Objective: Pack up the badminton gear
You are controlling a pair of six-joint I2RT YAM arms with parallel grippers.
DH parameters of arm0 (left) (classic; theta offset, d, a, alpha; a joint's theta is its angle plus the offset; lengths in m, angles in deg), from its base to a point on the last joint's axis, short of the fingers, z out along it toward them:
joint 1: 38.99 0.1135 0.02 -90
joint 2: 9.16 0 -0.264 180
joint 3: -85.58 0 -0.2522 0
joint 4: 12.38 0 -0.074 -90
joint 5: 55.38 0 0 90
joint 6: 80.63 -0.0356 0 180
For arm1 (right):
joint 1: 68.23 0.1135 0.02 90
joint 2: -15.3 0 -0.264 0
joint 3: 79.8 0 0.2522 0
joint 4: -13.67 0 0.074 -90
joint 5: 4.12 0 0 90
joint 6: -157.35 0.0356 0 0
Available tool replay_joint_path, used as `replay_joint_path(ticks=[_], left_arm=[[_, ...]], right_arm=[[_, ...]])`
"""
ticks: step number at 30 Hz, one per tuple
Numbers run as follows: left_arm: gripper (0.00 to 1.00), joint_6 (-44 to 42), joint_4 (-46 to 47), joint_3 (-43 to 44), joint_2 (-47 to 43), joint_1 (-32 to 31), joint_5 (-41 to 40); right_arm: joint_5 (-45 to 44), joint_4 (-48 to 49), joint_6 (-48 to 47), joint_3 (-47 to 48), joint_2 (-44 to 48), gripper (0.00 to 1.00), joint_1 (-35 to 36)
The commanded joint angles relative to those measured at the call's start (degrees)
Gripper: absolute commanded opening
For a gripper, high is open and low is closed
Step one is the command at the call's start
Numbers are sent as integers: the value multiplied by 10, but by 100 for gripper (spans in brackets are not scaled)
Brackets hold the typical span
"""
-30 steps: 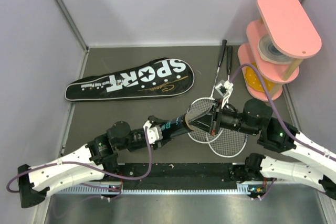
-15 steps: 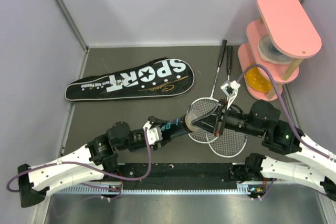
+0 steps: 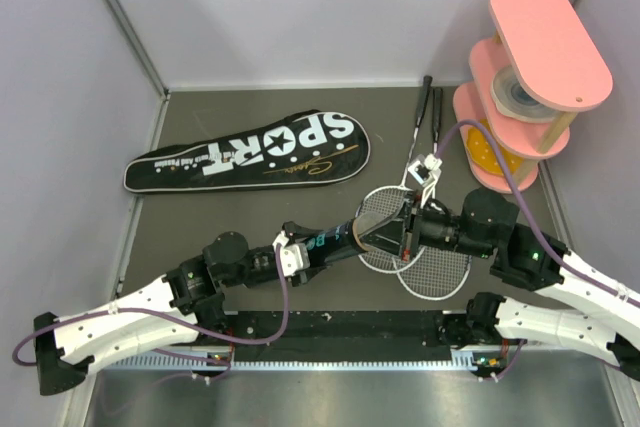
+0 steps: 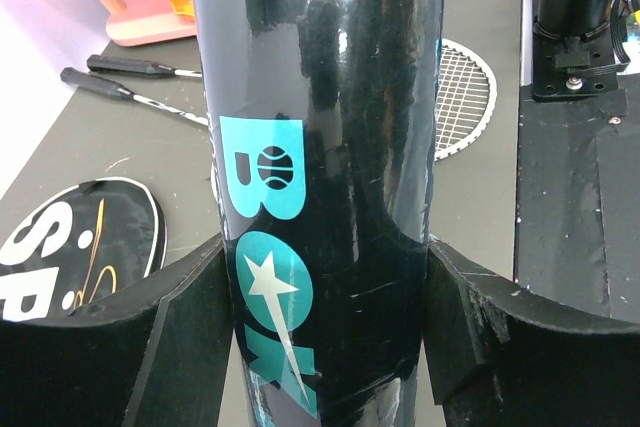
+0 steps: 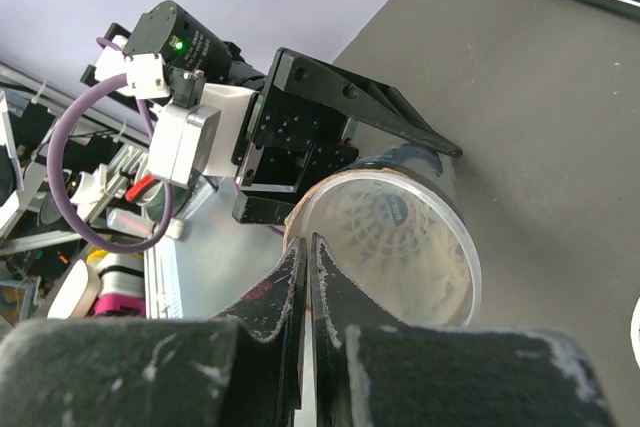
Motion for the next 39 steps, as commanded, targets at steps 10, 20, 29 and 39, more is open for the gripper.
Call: replay_joint_path(ticks=[10, 20, 29, 39], left_arm=[[10, -18, 52, 7, -14, -5, 7], [10, -20, 52, 5, -14, -6, 6], [10, -21, 53, 3, -21, -7, 4], [9, -7, 70, -4, -41, -7, 19]], right_arm=[[14, 0, 12, 14, 23, 0, 6], [44, 34, 21, 14, 10, 0, 7], [48, 59, 33, 6, 8, 0, 6], [55, 124, 52, -19, 4, 0, 6]])
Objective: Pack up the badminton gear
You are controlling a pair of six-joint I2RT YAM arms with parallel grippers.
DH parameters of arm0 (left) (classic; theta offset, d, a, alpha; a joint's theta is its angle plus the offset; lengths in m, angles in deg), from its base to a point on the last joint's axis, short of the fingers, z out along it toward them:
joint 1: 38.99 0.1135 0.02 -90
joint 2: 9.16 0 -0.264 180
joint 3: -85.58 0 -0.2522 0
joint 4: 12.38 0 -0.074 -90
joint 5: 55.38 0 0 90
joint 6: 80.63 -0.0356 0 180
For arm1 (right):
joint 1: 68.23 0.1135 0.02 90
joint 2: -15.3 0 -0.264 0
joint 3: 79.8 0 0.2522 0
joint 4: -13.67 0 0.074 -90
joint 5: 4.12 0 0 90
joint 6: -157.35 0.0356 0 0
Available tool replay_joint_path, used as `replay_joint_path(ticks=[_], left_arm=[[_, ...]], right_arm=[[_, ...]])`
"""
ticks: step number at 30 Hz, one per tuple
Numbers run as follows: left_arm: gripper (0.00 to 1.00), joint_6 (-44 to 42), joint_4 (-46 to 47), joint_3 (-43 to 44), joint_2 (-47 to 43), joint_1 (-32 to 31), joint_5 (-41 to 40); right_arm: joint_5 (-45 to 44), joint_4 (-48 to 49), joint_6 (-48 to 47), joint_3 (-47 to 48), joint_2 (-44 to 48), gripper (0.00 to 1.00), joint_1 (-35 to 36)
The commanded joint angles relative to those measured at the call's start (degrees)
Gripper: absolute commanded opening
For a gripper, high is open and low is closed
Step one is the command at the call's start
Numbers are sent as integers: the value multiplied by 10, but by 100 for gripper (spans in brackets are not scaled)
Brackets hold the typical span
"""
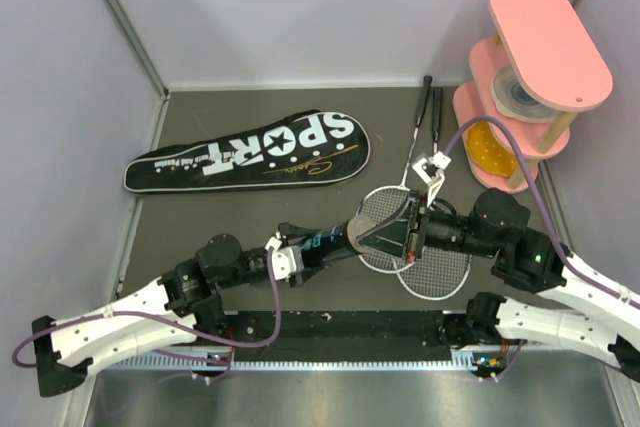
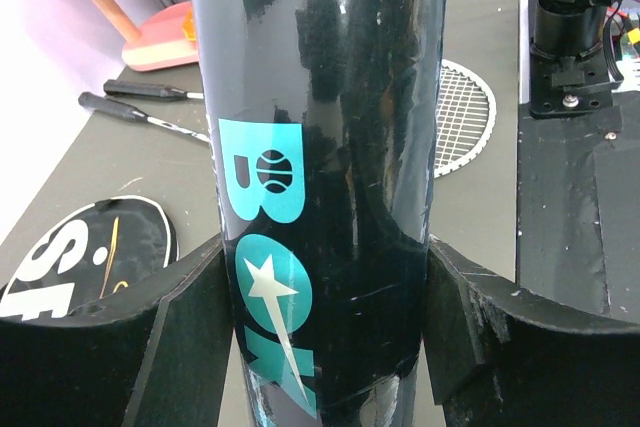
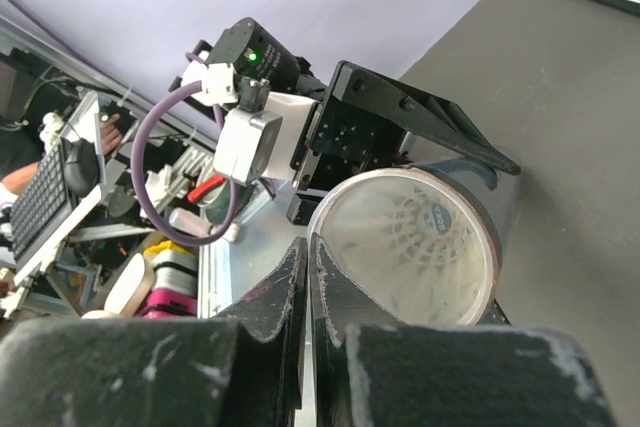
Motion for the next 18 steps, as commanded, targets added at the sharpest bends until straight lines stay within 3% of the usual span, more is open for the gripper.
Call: replay_joint_path(ticks=[1, 3, 18], left_arm=[[9, 3, 74, -4, -24, -4, 20], [9, 5, 78, -7, -33, -3, 20], [8, 2, 101, -26, -98, -3, 20]], right_arm=[[15, 85, 16, -25, -7, 0, 7], [29, 135, 28, -37, -15, 0, 6], [36, 189, 59, -63, -62, 0, 6]])
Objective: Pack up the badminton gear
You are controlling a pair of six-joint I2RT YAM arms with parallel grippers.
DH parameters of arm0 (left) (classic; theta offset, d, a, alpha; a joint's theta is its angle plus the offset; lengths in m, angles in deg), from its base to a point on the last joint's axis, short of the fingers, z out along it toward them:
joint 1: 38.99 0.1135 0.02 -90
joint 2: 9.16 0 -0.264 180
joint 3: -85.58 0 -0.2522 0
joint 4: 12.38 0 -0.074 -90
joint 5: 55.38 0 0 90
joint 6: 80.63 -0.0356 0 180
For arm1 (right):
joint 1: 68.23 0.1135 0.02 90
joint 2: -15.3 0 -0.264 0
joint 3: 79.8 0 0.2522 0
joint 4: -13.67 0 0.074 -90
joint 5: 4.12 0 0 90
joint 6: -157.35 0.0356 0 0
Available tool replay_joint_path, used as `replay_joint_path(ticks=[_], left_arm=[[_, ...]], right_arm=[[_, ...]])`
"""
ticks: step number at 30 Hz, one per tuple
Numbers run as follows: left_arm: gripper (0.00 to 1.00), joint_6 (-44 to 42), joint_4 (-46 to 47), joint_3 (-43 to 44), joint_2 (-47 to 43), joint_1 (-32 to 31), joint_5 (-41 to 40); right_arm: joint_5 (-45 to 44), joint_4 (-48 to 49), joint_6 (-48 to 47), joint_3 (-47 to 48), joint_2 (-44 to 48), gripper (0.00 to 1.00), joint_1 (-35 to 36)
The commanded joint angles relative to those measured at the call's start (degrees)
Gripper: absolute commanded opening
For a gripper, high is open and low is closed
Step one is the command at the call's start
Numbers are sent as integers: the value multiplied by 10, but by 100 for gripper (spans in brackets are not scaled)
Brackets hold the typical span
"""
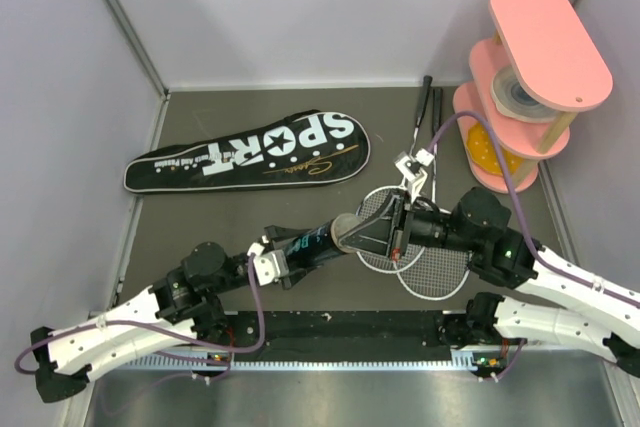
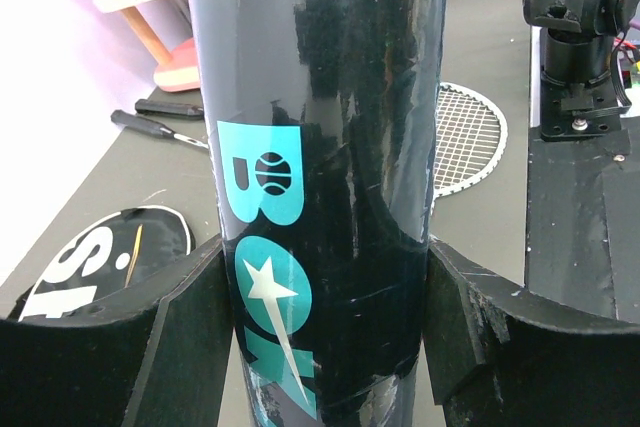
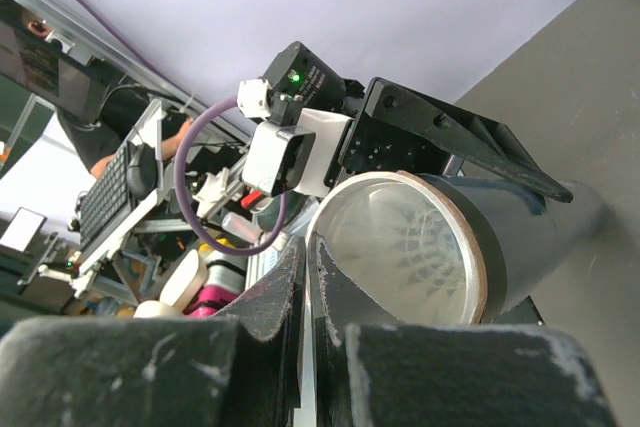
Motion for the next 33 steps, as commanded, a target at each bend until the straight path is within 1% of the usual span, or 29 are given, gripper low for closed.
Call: replay_joint_path(ticks=[1, 4, 8, 11, 16, 19, 20, 23, 27, 28, 29, 30, 31, 32, 33], left_arm=[[8, -2, 95, 1, -29, -3, 30], [8, -1, 107, -4, -46, -3, 41], [8, -4, 120, -12, -74, -3, 54], [8, -8, 120, -13, -87, -3, 69], [8, -5, 122, -11, -98, -3, 88], [8, -7, 119, -8, -97, -3, 92], [8, -7, 118, -7, -98, -3, 94], [7, -7, 118, -8, -102, -3, 94], [7, -18, 107, -7, -102, -3, 84], [7, -21, 101, -5, -102, -3, 80], [7, -22, 96, -4, -99, -3, 77], [7, -25, 91, -1, -97, -3, 71], [7, -24, 90, 0, -97, -3, 64], [7, -25, 90, 0, -97, -3, 61], [7, -24, 90, 0, -96, -3, 57]], right_arm=[[-9, 42, 6, -22, -16, 0, 6], [12, 88, 27, -37, -24, 0, 1], [29, 116, 63, -56, -37, 0, -16], [65, 192, 108, -91, -52, 0, -28], [110, 281, 154, -112, -108, 0, -37], [122, 297, 171, -109, -150, 0, -37], [125, 323, 181, -111, -159, 0, -37], [134, 357, 203, -119, -193, 0, -37], [138, 326, 209, -120, -209, 1, -37], [133, 311, 202, -117, -205, 6, -37], [126, 288, 191, -112, -186, 7, -38], [114, 194, 172, -88, -176, 8, -38], [83, 155, 146, -77, -161, 10, -38], [69, 124, 137, -70, -148, 11, -39], [66, 115, 132, -66, -126, 11, -44]])
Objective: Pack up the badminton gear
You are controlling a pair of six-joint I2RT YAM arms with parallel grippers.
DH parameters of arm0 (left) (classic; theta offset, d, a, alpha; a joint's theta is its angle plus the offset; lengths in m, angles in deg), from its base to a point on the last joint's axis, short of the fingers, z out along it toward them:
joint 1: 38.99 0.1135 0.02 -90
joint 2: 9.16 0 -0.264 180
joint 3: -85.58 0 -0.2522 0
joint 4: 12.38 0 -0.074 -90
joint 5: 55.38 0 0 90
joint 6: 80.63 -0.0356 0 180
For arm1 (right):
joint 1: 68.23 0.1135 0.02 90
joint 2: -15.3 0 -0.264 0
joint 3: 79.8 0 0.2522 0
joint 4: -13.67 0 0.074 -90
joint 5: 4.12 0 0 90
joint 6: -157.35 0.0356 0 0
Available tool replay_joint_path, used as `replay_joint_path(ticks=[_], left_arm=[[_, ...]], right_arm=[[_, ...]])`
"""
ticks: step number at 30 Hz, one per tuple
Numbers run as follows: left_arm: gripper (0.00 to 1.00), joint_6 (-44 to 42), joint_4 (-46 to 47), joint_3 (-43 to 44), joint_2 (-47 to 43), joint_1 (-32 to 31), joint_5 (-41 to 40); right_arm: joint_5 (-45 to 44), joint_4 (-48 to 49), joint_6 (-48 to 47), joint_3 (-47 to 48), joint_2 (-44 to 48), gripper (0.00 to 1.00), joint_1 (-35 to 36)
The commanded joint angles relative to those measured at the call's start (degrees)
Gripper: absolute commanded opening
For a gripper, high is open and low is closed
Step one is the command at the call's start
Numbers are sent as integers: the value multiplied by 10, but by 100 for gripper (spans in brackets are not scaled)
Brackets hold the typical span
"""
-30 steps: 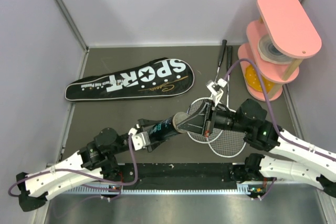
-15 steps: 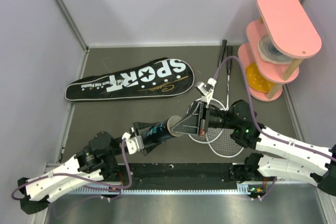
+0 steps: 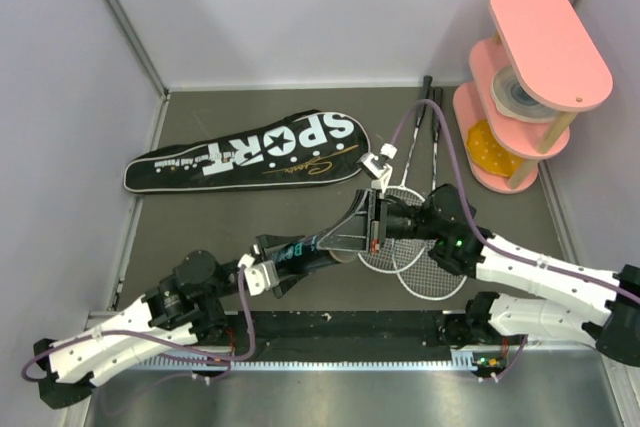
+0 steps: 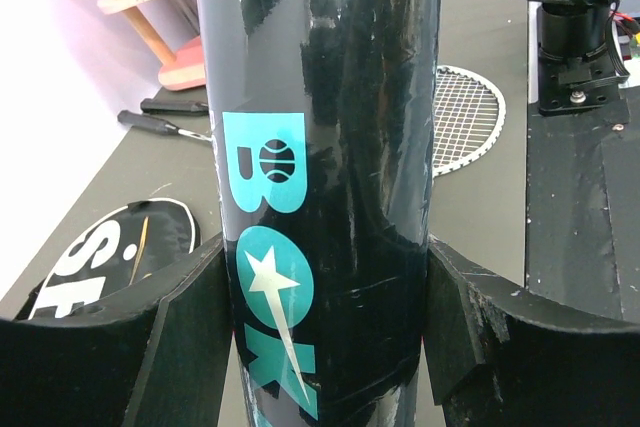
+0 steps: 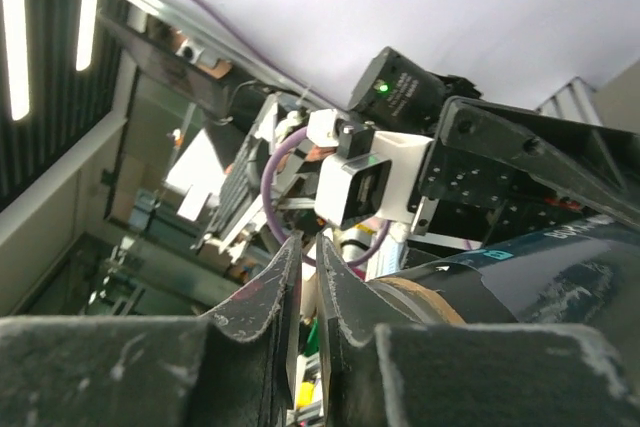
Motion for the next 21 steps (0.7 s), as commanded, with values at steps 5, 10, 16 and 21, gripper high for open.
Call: replay_joint_path(ticks=[5, 10, 16, 21], left_arm=[[6, 2, 139, 36, 10, -10, 22], [6, 4, 135, 40, 33, -11, 2], [6, 4, 135, 42, 43, -11, -14], [6, 30, 145, 49, 60, -10, -38]], right_arm=[[-40, -155, -102, 17, 78, 27, -30], [-84, -267, -192, 96, 157, 51, -31], [-185, -417, -268, 92, 284, 74, -30], [-228, -480, -289, 34, 363, 81, -30]])
